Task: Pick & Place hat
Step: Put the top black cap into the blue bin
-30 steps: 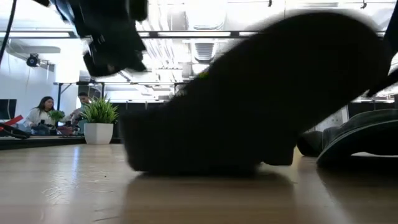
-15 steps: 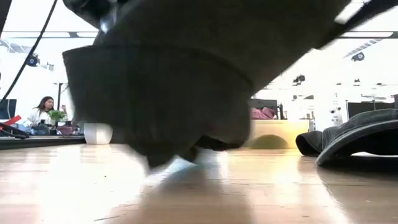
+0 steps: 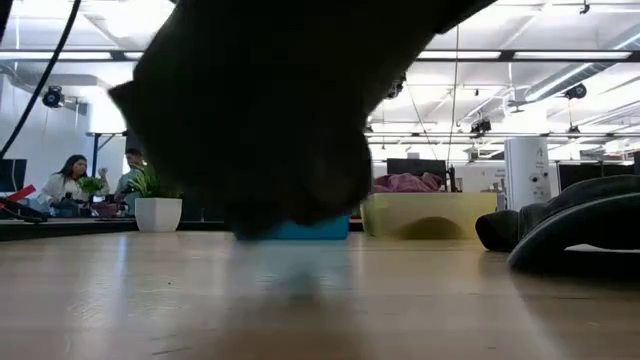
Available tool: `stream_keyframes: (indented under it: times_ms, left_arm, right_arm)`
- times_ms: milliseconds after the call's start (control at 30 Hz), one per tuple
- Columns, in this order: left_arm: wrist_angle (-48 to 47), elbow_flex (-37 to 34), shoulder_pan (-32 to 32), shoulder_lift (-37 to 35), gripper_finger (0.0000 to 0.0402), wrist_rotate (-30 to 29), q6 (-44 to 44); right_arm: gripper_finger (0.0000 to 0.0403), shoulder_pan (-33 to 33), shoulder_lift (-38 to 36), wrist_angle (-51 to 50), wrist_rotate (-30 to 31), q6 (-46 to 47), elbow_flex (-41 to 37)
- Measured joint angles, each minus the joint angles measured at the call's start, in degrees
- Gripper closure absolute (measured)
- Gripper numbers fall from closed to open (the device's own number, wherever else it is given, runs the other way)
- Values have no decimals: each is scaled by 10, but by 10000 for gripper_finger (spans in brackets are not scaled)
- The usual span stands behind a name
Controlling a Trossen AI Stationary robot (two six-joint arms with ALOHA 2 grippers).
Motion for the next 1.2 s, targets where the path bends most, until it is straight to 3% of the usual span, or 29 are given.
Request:
stream_keyframes:
  times_ms: [133,333,500,667,800,1000,1200]
  left_arm:
    - [9,-38,-2,3,262,-7,-5]
    - [142,-100,-1,3,262,-10,-17]
    - [138,-102,-1,-7,262,-15,-12]
    - [82,-92,-1,-60,262,-19,0]
    - [34,-87,0,-115,262,-47,49]
    - [-69,-81,5,-171,263,-72,58]
    - [-96,-77,6,-255,264,-127,46]
  right_arm:
    - [390,0,-5,3,30,-3,3]
    - [390,-4,-5,14,17,1,1]
    - [390,-4,-5,18,31,-7,3]
    - [382,-8,-5,18,24,19,3]
    - [377,-8,-5,18,76,15,3]
    - [376,-21,-4,24,66,24,0]
    - [375,-33,-2,24,63,34,-11]
